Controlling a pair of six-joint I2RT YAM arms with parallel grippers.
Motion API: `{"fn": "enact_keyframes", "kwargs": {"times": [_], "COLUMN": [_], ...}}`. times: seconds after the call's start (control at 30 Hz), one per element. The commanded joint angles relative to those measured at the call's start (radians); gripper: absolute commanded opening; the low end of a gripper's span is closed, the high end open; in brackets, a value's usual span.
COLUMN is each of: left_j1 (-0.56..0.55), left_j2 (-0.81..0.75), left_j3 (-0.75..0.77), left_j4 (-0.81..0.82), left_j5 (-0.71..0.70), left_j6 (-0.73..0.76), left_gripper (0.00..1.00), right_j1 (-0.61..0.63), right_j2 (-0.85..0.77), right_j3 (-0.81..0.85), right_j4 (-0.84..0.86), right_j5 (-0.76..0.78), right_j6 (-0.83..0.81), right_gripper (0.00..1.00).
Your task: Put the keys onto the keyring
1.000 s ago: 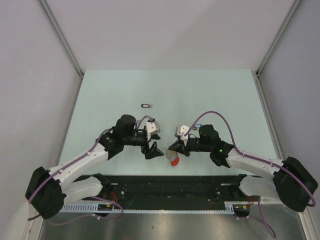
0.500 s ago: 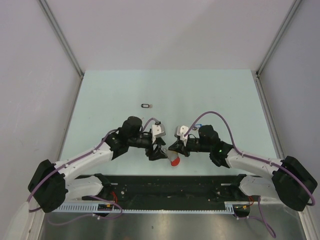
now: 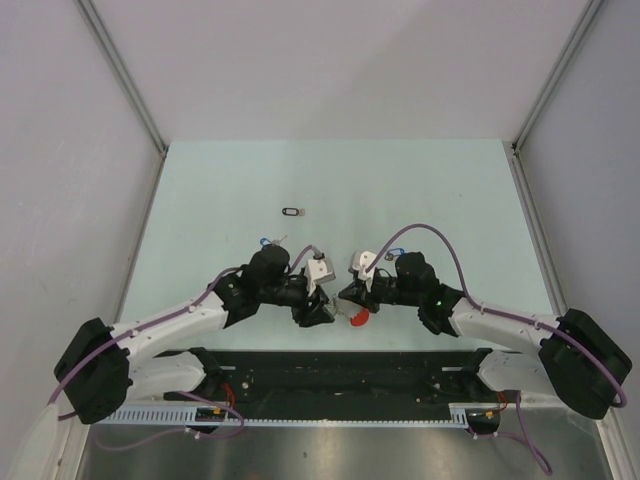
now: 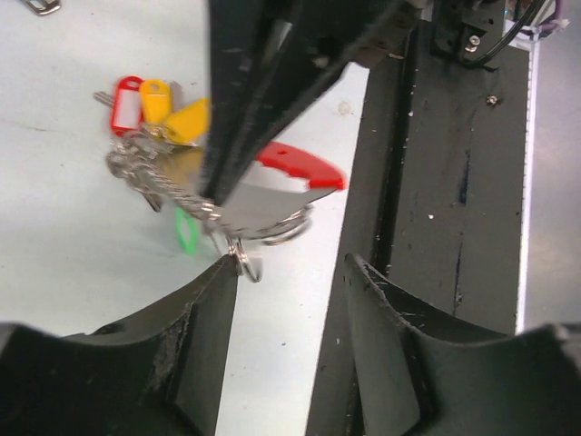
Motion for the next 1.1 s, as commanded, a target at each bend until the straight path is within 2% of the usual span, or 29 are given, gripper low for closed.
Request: {"fn": "enact_keyframes", "kwargs": {"times": [0.0, 0.1, 0.27, 0.43, 0.57, 0.6, 0.7, 0.77, 0.93, 1.07], "left_j1": [-0.038, -0.055, -0.105, -0.116, -0.113, -0.110, -0.084, -0.043, 0.031, 0.039], "left_j2": [-0.048, -0.059, -0.060, -0.082, -0.204, -0.226, -0.260, -0.252, -0.151, -0.047], "left_j3": [-0.014, -0.020, -0.040, -0.062, -0.074, -0.077, -0.068, -0.048, 0.010, 0.108], "left_j4": [-0.009, 0.005, 0.135, 0.172, 0.155, 0.148, 0.100, 0.083, 0.029, -0.043], "left_j5": [-0.030, -0.028, 0.020, 0.033, -0.083, -0.166, -0.292, -0.308, -0.224, -0.171], "left_j6": [-0.037, -0.051, -0.102, -0.129, -0.132, -0.125, -0.114, -0.082, -0.016, 0.065], "left_gripper": [0.54, 0.54, 0.54, 0.55, 0.56, 0.56, 0.55, 0.55, 0.54, 0.51], "right_j1": [0.002, 0.003, 0.006, 0.003, 0.000, 0.000, -0.001, -0.001, 0.000, 0.002], "right_j2": [0.015, 0.020, 0.027, 0.011, -0.002, -0.005, -0.009, -0.009, -0.019, -0.015], "right_j3": [-0.003, -0.004, -0.012, -0.029, -0.033, -0.035, -0.037, -0.037, -0.035, -0.035], "right_j4": [0.084, 0.090, 0.105, 0.125, 0.130, 0.133, 0.133, 0.133, 0.128, 0.127], "right_j5": [0.067, 0.082, 0.076, 0.065, 0.053, 0.050, 0.036, 0.030, 0.011, -0.004], "right_j6": [0.007, 0.008, 0.008, 0.010, 0.008, 0.008, 0.004, 0.000, -0.006, -0.007], "right_gripper": [0.00, 0.00, 0.00, 0.00, 0.00, 0.00, 0.00, 0.00, 0.00, 0.00]}}
